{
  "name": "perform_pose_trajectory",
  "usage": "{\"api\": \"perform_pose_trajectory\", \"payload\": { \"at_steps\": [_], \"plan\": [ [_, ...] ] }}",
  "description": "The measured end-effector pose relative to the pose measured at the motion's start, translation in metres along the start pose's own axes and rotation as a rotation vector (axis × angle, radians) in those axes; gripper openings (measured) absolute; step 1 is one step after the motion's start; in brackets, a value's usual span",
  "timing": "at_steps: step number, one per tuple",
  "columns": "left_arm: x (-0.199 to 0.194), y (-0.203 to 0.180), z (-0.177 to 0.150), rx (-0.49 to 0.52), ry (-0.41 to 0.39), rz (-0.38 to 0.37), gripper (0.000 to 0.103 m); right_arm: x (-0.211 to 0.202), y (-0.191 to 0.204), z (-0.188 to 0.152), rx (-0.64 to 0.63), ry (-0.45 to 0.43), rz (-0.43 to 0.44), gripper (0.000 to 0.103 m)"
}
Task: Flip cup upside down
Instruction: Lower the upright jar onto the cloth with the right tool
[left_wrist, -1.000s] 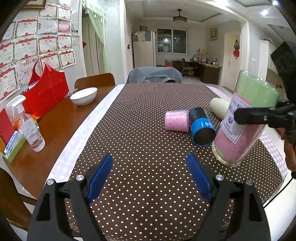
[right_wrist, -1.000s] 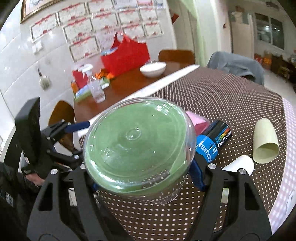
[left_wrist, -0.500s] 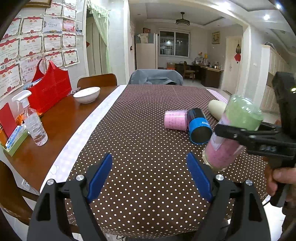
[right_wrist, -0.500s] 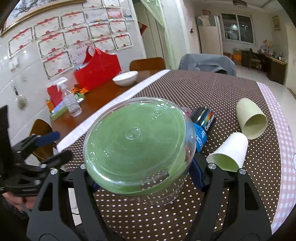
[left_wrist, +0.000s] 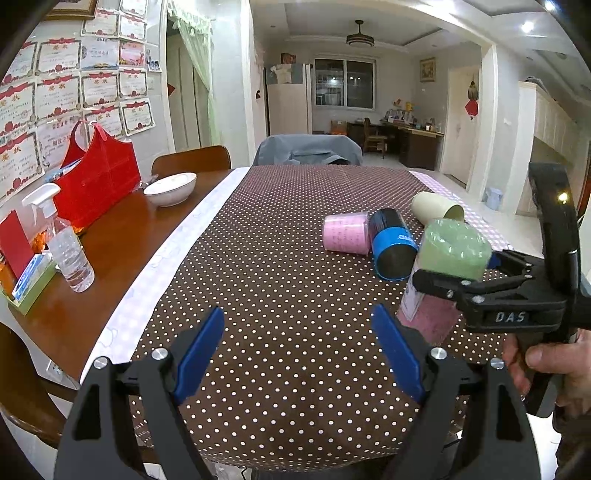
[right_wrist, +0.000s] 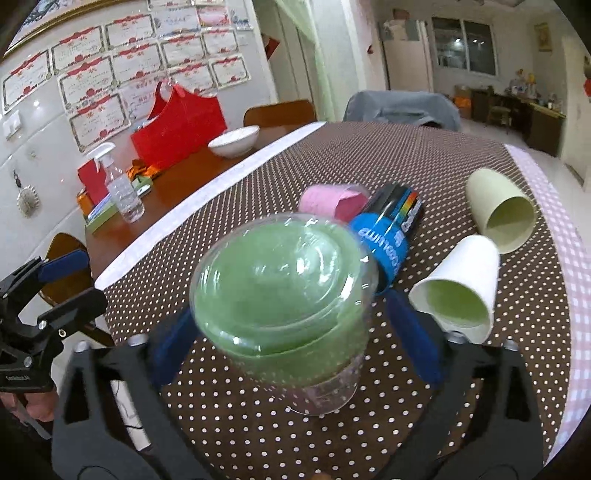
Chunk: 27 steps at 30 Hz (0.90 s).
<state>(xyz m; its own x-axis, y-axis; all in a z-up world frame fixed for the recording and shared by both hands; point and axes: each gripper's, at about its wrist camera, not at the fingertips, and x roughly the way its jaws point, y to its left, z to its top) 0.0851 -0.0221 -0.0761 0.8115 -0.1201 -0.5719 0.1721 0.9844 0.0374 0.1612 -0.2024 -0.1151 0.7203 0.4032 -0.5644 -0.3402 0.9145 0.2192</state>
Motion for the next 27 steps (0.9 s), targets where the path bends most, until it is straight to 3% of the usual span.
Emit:
{"api": "perform_pose_trajectory", "payload": {
  "at_steps": [14, 27],
  "plan": [
    [-0.02, -0.005, 0.007, 0.011, -0.045, -0.01, 0.081, -0.053, 0.003, 0.009, 0.083, -0.132, -0.027, 0.097],
    [-0.065, -0.013, 0.018, 0.028, -0.148, -0.015, 0.082, -0.121, 0.01, 0.01, 0.155, -0.245, -0.116, 0.097]
  ]
}}
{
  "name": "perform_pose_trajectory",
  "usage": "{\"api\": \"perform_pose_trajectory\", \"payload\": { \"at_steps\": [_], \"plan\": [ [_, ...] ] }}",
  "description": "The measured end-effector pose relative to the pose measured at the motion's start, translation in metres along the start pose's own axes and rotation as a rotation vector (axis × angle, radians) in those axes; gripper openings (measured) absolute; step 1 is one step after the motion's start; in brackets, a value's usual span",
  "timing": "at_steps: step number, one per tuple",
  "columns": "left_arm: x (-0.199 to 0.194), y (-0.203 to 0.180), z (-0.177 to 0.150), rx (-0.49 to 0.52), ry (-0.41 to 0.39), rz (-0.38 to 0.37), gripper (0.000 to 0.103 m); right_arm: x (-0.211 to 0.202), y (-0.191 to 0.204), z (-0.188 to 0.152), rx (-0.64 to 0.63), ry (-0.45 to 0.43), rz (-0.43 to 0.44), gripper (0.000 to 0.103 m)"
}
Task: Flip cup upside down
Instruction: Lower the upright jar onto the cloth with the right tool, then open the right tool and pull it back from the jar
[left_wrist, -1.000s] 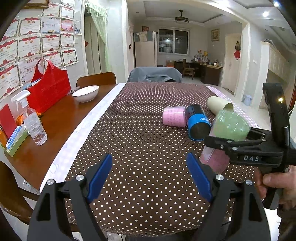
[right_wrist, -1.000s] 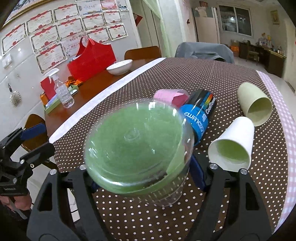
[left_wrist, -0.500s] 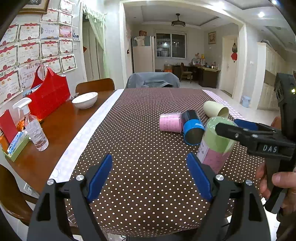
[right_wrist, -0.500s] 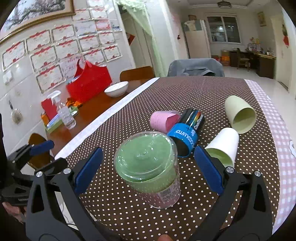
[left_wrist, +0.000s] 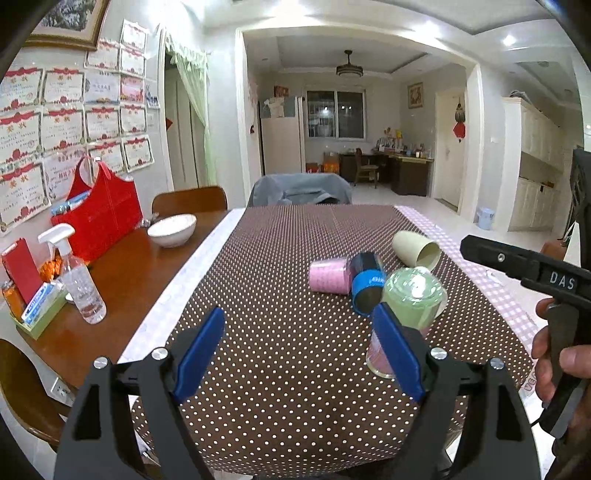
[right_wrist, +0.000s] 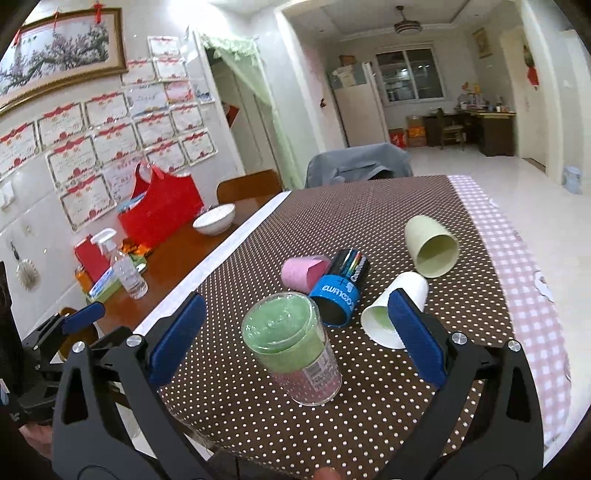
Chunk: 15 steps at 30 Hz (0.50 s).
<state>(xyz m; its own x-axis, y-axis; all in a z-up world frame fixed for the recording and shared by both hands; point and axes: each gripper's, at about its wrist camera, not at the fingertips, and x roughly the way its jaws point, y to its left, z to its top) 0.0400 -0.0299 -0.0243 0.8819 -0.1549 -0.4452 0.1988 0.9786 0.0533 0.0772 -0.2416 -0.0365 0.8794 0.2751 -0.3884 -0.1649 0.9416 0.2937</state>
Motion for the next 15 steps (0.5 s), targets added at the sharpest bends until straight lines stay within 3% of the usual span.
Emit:
{"api": "perform_pose_trajectory", "payload": {
  "at_steps": [15],
  "plan": [
    [-0.05, -0.013, 0.013, 0.014, -0.104, -0.004, 0.083, -0.077, 0.018, -0.006, 0.039, -0.135, -0.062, 0.097]
  ]
}}
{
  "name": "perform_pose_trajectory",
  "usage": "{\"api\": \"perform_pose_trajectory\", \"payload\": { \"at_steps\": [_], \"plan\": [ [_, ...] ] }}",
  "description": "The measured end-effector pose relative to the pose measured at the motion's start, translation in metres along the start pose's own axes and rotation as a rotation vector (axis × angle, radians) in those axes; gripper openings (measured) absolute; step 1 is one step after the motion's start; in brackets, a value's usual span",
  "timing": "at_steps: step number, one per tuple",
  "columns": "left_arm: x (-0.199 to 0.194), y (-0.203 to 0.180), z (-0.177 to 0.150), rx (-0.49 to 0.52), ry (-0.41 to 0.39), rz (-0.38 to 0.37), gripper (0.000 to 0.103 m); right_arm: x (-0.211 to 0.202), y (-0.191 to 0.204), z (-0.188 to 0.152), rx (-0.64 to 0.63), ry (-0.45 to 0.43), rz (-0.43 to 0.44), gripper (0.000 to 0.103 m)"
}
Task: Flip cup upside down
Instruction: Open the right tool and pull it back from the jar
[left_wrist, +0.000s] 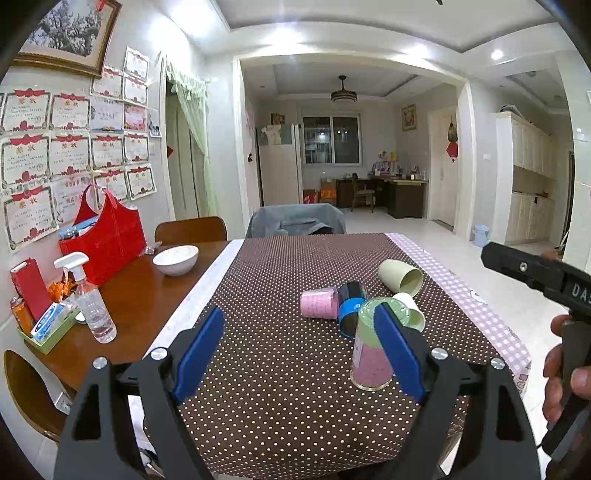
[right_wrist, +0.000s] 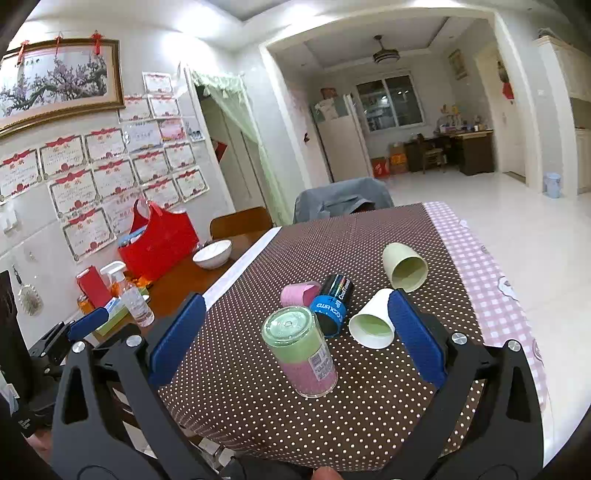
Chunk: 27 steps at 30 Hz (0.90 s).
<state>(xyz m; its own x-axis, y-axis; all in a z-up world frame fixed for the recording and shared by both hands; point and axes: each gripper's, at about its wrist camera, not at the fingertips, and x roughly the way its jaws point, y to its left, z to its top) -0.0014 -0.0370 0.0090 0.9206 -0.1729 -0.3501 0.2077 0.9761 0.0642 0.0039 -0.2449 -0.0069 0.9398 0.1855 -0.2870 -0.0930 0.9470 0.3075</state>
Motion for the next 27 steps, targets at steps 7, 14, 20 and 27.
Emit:
{"api": "perform_pose_trajectory", "payload": {
  "at_steps": [7, 14, 20, 27],
  "plan": [
    [-0.017, -0.003, 0.001, 0.0, -0.025, 0.004, 0.084, -0.023, 0.009, -0.013, -0.006, -0.032, -0.063, 0.097],
    [-0.03, -0.004, -0.004, -0.009, -0.036, 0.012, 0.084, -0.032, 0.024, -0.025, -0.046, -0.048, -0.117, 0.097],
    [-0.035, 0.001, -0.01, -0.029, -0.026, 0.03, 0.086, -0.033, 0.034, -0.029, -0.078, -0.051, -0.139, 0.097],
    [-0.037, -0.001, -0.013, -0.032, -0.027, 0.024, 0.087, -0.036, 0.04, -0.03, -0.102, -0.066, -0.171, 0.097]
  ]
}}
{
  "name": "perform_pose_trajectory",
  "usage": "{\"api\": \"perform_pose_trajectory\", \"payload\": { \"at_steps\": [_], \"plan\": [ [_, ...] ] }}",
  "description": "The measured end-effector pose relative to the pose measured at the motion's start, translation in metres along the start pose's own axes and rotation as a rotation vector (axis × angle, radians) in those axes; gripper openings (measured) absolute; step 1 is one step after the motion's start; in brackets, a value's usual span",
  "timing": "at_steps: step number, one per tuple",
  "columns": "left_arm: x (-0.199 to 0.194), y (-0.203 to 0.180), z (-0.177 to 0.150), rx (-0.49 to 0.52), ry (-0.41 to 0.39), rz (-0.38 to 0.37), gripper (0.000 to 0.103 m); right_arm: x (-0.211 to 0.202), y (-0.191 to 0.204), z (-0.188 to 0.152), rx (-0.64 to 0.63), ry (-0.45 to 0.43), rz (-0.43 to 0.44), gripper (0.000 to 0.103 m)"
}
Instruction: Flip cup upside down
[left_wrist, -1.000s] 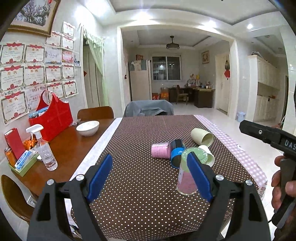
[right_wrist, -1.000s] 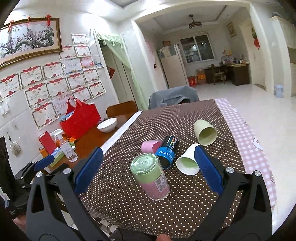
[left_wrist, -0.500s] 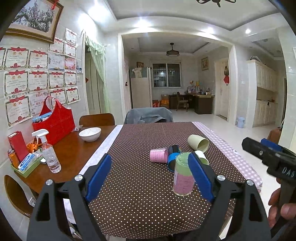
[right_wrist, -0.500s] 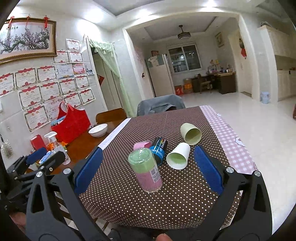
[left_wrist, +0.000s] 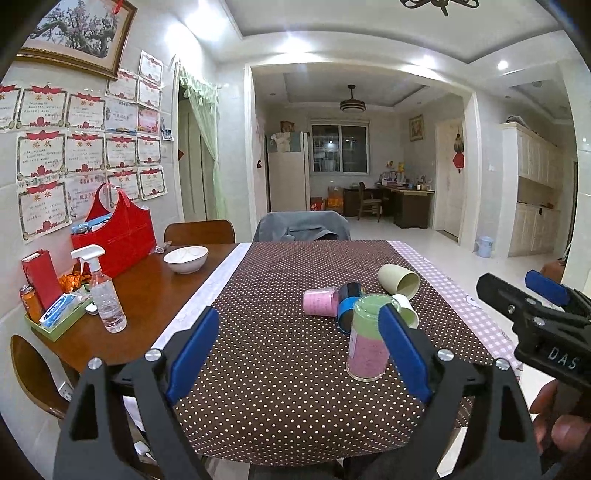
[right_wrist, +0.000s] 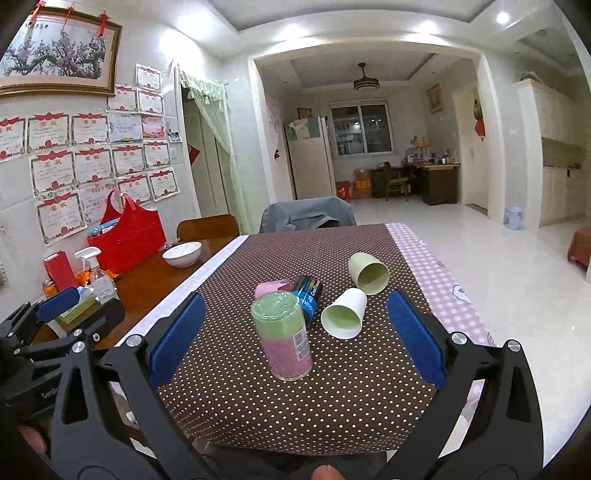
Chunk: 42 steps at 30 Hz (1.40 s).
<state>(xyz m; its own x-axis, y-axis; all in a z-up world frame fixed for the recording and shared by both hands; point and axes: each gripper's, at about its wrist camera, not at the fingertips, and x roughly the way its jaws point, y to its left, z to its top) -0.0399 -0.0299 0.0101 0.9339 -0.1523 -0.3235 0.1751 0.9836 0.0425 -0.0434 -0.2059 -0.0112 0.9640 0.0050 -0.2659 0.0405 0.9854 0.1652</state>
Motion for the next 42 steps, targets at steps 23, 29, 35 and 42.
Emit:
{"api": "perform_pose_trajectory", "payload": {
  "at_steps": [23, 29, 35, 42],
  "plan": [
    [0.0008, -0.0061, -0.0035, -0.007, 0.016, 0.005, 0.088, -0.0027, -0.0016, -0.001, -0.004, -0.002, -0.024, 0.097],
    [0.0029, -0.0026, -0.0027, -0.017, 0.026, -0.001, 0.088, -0.0024, -0.0023, -0.0008, -0.001, 0.001, -0.023, 0.097],
    [-0.0015, -0.0033, -0.0043, -0.012, -0.009, -0.016, 0.088, -0.0003, -0.0037, -0.0033, 0.002, 0.011, -0.022, 0.097],
    [-0.001, -0.0055, -0.0045, -0.009, -0.003, 0.011, 0.088, 0.0032, -0.0048, -0.0031, 0.007, 0.018, -0.013, 0.097]
  ]
}}
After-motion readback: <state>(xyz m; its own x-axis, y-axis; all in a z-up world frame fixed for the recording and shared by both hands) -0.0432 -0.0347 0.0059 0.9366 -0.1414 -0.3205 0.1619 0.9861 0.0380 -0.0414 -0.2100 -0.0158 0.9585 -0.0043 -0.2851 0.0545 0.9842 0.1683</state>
